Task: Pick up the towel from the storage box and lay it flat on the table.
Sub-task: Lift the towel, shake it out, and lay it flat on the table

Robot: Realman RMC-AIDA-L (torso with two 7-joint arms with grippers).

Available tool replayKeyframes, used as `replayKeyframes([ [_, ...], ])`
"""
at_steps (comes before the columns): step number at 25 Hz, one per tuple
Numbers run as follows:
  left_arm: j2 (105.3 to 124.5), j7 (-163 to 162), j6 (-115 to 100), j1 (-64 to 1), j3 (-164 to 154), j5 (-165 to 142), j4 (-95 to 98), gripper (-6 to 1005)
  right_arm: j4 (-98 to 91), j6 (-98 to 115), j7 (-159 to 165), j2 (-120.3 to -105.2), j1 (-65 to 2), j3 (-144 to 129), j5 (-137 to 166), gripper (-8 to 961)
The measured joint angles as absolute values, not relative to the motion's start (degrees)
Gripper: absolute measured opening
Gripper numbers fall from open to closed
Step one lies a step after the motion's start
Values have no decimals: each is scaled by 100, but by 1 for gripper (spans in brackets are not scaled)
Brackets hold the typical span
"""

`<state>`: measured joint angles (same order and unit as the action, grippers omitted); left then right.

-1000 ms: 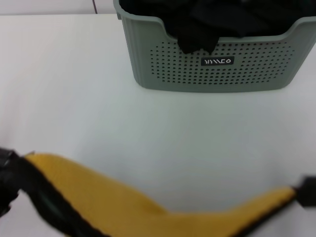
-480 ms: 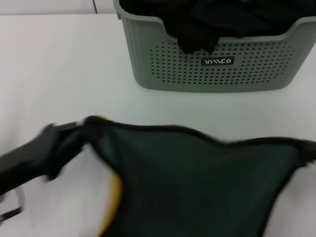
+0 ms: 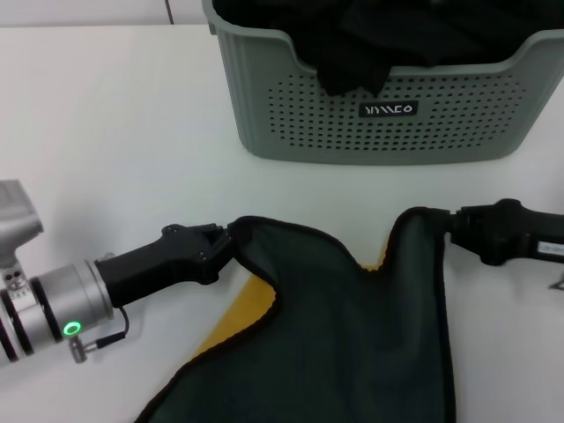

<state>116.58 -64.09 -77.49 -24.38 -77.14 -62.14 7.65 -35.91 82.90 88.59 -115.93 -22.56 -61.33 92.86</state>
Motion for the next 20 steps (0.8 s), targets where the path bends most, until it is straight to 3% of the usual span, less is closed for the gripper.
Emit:
replayKeyframes([
  [12, 11486, -6263, -7170, -2411, -7677, -6628, 1778, 14, -3561, 7081, 8815, -11613, -2375, -6605, 9272, 10],
  [20, 11541, -6115, -6598, -2447, -7658, -7216, 2458, 19, -3563, 6675, 8801, -11620, -2479, -6739, 9119, 10],
])
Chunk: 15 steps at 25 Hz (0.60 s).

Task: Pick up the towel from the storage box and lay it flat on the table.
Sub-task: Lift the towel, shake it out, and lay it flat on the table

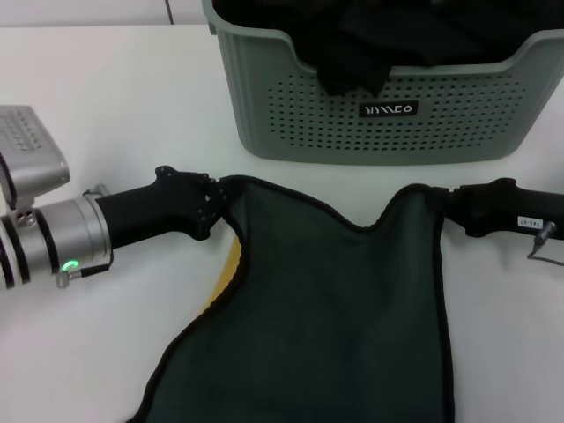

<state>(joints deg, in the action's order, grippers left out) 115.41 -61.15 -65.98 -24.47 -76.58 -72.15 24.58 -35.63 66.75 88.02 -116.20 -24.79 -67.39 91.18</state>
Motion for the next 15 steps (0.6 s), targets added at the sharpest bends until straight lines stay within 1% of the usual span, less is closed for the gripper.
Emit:
replayKeyframes([
  [9, 11550, -5872, -6350, -2448, -7637, -7271, 2959, 36, -3581, 6412, 8793, -11619, -2674, -6793, 9037, 11],
  [15, 11592, -5689, -5891, -2458, -7638, -7382, 3007, 52, -3555, 6369, 8810, -11618, -2720, -6822, 9032, 12],
])
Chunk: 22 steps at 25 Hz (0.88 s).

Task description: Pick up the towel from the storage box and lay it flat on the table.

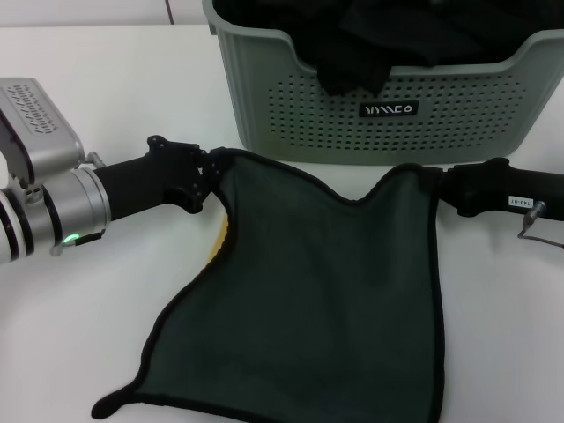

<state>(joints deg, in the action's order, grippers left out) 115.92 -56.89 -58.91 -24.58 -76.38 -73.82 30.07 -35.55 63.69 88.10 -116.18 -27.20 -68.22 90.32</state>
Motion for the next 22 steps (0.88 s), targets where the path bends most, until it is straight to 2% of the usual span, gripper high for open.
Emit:
replayKeyframes([
  [4, 11605, -5712, -5685, -2442, -7602, -7378, 3010, 63, -3553, 6430, 8832, -11611, -2670, -6829, 9004, 12],
  [5, 11605, -5712, -5685, -2442, -7602, -7378, 3010, 91, -3553, 6446, 8833, -11611, -2641, -6825, 8982, 12],
  [11, 11675, -5694, -5686, -2295, -7179, -7357, 3062, 260, -3654, 6686, 8825, -11596, -2377, -6806, 8793, 232],
  [16, 11768, -5704, -5922, -1912, -7049, -7290, 3380, 413, -4134, 7589, 8661, -11572, -1904, -6774, 8578, 466],
  [22, 11869, -5704, -7385, -1433, -7028, -7258, 3687, 596, -4467, 9130, 7799, -11560, -1495, -6714, 7883, 669],
])
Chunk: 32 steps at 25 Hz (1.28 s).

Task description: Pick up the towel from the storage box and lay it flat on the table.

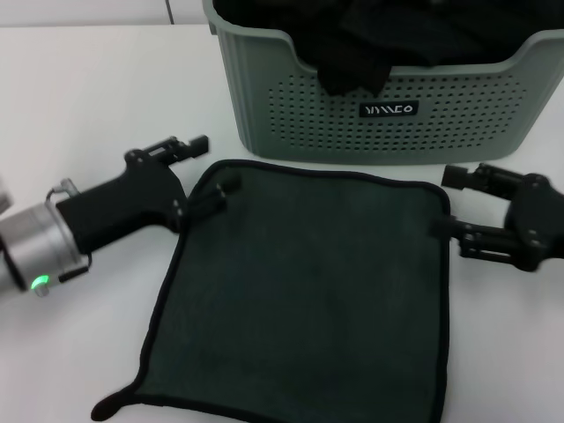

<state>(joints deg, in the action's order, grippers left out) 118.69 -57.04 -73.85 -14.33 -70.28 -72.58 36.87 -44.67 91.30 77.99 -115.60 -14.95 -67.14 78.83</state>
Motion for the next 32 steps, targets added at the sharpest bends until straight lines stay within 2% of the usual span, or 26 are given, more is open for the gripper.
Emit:
replayKeyframes([
  [2, 11863, -5704, -7968, -1378, -6992, -7256, 3712, 657, -4426, 9602, 7389, -11554, -1444, -6624, 7696, 708],
  [7, 11741, -5726, -10129, -1353, -6898, -7296, 3686, 649, -4366, 10307, 6863, -11554, -1425, -6496, 7666, 807],
  [11, 11723, -5821, -10675, -1448, -6946, -7440, 3682, 649, -4365, 10535, 6593, -11555, -1460, -6701, 7700, 801],
  [20, 11830, -5968, -10737, -1808, -6913, -8052, 3433, 649, -4363, 10395, 6434, -11598, -1665, -7458, 7653, 799],
  [32, 11699, -5981, -10705, -1706, -6634, -8059, 3160, 649, -4370, 9852, 6468, -11619, -1982, -8192, 7414, 799],
])
